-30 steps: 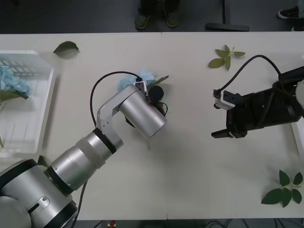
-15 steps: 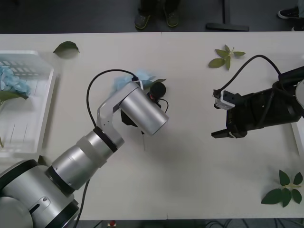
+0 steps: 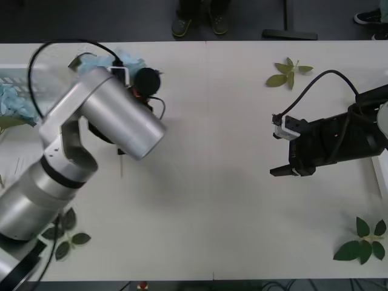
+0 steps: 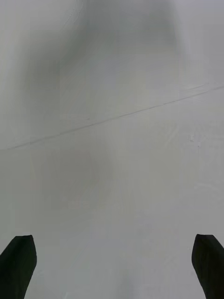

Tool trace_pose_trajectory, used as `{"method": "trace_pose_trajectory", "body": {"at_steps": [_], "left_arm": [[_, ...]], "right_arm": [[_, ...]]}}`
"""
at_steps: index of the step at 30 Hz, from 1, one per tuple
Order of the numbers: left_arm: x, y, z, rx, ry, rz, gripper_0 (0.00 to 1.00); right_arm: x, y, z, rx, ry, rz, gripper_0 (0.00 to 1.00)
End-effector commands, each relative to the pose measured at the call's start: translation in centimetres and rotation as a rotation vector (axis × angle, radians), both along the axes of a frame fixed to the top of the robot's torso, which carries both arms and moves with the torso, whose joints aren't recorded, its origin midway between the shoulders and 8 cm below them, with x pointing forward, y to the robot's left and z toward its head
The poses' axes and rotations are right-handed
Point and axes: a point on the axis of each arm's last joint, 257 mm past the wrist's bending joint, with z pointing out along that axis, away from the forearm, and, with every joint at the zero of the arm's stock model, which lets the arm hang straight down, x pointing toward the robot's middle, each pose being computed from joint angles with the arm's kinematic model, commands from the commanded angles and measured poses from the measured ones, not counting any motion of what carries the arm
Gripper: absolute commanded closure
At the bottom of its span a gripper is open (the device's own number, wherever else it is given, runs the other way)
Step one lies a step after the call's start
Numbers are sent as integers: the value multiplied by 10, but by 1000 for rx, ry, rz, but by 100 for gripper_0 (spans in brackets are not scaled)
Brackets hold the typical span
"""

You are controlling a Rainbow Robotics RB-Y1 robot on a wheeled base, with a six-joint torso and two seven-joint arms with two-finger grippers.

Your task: Place the red flowers into the right box and the blue flowers into the left box. If a person shows an open palm, hand one flower to the person first, then continue sorting.

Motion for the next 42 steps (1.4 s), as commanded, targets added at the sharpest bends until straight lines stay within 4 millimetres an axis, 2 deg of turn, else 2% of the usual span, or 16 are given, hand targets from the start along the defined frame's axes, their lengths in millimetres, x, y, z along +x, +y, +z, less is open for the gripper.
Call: {"method": "trace_pose_trajectory", "body": {"at_steps": [1,3,4,7,10,13,14,19,26,33,37,42], "left_arm": [[-12,64,29,115,-29,23,100],[-16,100,39,177,-34,69,100],[-16,108,41,190,-36,80,100],[-19,151,50,268,-50,125,100],[-22,176,53,310,-46,155,100],[-23,212,52,351,-35,205,100],[-22,216,53,359,-37,211,100],[-19,269,47,464,-36,258,100],[-15,314,24,550,-16,254,100],[-26,351,0,590,50,287,100],[-32,365,-9,606,77,310,100],[-36,373,-35,610,87,311,100]], "right_arm": [[4,3,13,-8,-44,19,3],[4,3,13,-8,-44,19,3],[4,3,13,-8,-44,19,4],[4,3,13,-8,-44,19,3],[4,3,13,-8,-44,19,3],[4,3,13,-8,-44,19,3],[4,3,13,-8,-44,19,3],[4,3,13,-8,-44,19,3],[4,3,13,-8,-44,19,3],[4,3,13,-8,-44,19,3],[4,3,13,-8,-44,19,3],[4,3,13,-8,-44,19,3]]}}
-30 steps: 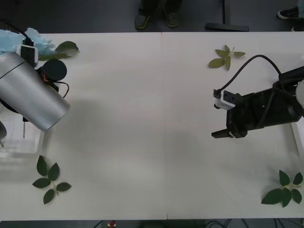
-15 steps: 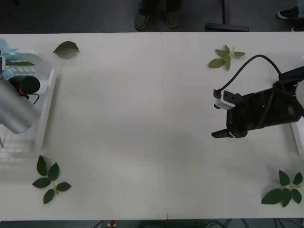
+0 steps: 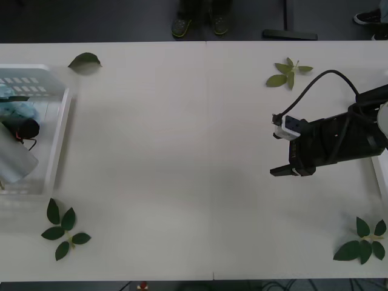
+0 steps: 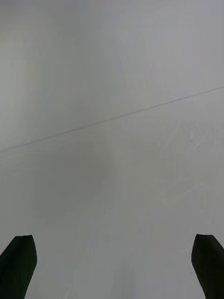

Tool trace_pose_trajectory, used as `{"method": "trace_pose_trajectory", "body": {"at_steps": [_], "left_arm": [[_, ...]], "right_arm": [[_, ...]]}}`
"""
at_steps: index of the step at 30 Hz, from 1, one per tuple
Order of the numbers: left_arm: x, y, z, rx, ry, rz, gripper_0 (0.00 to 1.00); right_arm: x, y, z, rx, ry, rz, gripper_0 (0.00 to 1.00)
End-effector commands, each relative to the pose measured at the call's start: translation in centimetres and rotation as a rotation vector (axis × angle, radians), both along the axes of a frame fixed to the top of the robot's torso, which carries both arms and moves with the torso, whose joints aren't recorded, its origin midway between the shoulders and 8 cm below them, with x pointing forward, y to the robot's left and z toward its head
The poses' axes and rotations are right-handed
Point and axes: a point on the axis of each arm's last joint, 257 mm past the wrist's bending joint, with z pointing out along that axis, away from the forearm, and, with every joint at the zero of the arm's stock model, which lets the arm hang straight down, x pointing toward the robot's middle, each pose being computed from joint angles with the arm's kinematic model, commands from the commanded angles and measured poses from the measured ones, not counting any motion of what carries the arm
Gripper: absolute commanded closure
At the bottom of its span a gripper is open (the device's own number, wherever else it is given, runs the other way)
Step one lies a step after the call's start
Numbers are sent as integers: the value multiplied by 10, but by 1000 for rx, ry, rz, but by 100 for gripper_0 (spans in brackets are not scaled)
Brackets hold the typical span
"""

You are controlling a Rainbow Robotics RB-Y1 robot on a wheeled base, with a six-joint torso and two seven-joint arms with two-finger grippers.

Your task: Place the red flowers into the right box and the blue flowers into the left box. If a person shows an open palm, hand one flower to the person first, then continue sorting.

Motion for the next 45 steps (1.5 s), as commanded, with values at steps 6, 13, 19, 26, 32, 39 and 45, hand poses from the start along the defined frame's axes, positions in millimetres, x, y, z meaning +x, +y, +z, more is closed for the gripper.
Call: {"method": "trace_pose_trajectory", "body": {"at_steps": [6,13,19,26,32,39,45], "left_arm": [[2,9,-35,-28,-47,2,100],[2,-5,-37,-26,-65,19,85],[4,-13,-33,-23,-59,5,25],[6,-14,-28,15,6,-33,0],[7,-14,-25,61,95,-80,0],[-1,-29,-23,62,220,-119,0],[-17,-57,-4,-47,277,-115,0]], "right_arm": [[4,3,13,-8,-44,20,3],[4,3,13,-8,-44,20,3],[4,3,13,-8,-44,20,3],[4,3,13,-8,-44,20,3],[4,3,13,-8,-44,20,3],[4,3,13,-8,-44,20,3],[4,3,13,-8,-44,20,3]]}}
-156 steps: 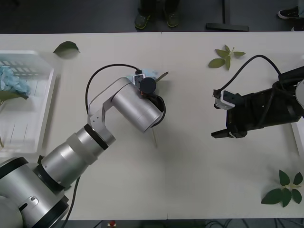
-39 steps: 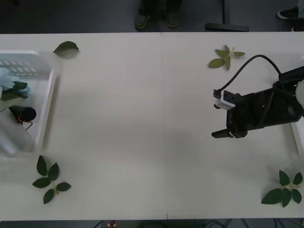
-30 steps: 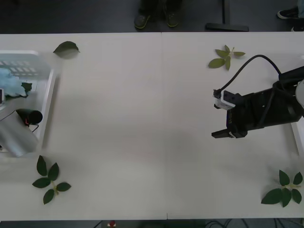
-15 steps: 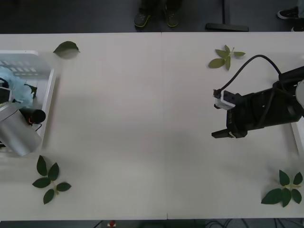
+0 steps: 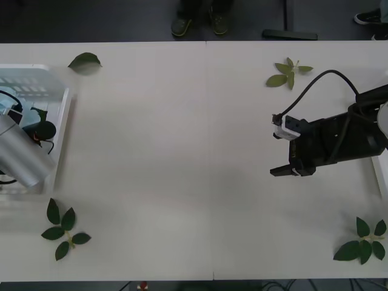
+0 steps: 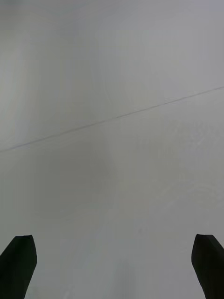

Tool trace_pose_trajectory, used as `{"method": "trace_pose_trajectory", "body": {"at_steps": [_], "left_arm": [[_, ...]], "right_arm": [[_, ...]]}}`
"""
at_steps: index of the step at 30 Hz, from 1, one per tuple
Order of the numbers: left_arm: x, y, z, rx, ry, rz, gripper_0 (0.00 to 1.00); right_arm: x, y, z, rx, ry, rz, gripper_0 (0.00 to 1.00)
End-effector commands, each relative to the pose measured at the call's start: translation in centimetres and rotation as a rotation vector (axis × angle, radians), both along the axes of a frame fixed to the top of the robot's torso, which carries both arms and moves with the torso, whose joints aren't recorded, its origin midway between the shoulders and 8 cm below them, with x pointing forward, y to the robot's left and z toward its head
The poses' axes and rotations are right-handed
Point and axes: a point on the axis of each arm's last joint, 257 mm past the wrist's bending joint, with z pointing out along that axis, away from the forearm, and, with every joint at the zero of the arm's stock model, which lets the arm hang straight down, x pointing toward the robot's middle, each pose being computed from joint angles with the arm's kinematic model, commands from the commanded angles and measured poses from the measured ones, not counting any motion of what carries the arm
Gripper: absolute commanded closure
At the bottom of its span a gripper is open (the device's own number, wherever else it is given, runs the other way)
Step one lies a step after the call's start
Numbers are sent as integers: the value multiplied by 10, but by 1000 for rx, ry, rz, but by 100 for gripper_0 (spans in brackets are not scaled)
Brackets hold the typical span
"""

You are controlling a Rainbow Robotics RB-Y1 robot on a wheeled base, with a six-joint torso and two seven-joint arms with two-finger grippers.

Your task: Place the red flowers into the right box and the blue flowers into the left box. If a person shows an open palm, hand one flower to the person first, then continue sorting.

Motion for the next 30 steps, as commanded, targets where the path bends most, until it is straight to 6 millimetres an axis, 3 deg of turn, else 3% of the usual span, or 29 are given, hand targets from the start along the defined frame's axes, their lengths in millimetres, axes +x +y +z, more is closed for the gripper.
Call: {"method": "trace_pose_trajectory", "body": {"at_steps": [1,7,11,15,24,30], "left_arm": [[-2,-17,32,-43,6,-16,0],[-14,-82,57,-144,6,-114,0],[-14,-133,73,-263,17,-281,0],[-12,-166,87,-353,57,-444,0],[6,-225,123,-362,109,-931,0],[14,-276,131,-358,126,-1240,0]], "right_arm": [[4,3,13,-8,-44,20,3],[4,3,13,-8,-44,20,3],[4,3,13,-8,-44,20,3],[4,3,13,-8,-44,20,3],[4,3,13,-8,-44,20,3],[4,3,13,-8,-44,20,3]]}}
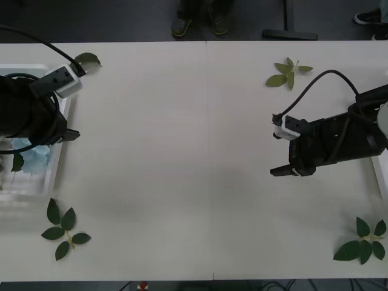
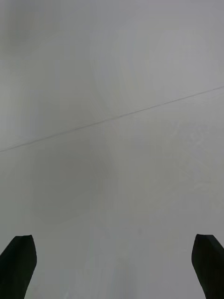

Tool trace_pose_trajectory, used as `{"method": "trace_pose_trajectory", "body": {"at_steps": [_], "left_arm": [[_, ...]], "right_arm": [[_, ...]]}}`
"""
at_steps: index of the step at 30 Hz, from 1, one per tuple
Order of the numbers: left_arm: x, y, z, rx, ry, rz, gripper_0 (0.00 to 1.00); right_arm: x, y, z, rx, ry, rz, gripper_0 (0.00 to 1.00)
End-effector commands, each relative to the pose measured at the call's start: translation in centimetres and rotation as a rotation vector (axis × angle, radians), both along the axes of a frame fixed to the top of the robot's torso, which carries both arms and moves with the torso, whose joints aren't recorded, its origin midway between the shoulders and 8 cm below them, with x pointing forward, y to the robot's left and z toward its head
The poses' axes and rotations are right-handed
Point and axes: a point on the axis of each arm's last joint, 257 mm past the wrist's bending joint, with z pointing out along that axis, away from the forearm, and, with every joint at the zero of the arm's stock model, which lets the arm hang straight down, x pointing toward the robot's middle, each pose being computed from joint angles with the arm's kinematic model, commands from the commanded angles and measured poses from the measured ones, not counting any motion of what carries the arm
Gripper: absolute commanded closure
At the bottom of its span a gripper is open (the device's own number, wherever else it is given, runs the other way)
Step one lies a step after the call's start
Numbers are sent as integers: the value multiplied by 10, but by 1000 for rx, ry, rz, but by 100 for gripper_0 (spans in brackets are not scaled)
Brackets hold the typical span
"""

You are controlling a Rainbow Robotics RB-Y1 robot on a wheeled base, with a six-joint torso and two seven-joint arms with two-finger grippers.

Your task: Place the red flowers into the right box and the blue flowers into the left box. If a person shows an open palm, hand one flower to the person first, then continue sorting.

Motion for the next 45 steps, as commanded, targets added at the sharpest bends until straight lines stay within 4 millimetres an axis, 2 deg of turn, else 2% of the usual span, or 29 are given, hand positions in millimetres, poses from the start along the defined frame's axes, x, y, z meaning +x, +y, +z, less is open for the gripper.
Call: {"method": "trace_pose_trajectory", "body": {"at_steps": [1,3,10,15,22,45], "left_arm": [[10,-38,14,-29,-43,-188,0],[14,-58,14,-61,-49,-289,0],[28,-109,8,-81,-76,-555,0],[34,-134,8,-179,-43,-581,0],[26,-141,4,-214,14,-614,0],[32,-140,14,-247,-14,-592,0]], "right_arm": [[4,3,13,-8,-44,20,3],[4,3,13,-8,-44,20,3],[4,3,13,-8,-44,20,3],[4,3,13,-8,-44,20,3],[4,3,13,-8,-44,20,3],[4,3,13,-8,-44,20,3]]}}
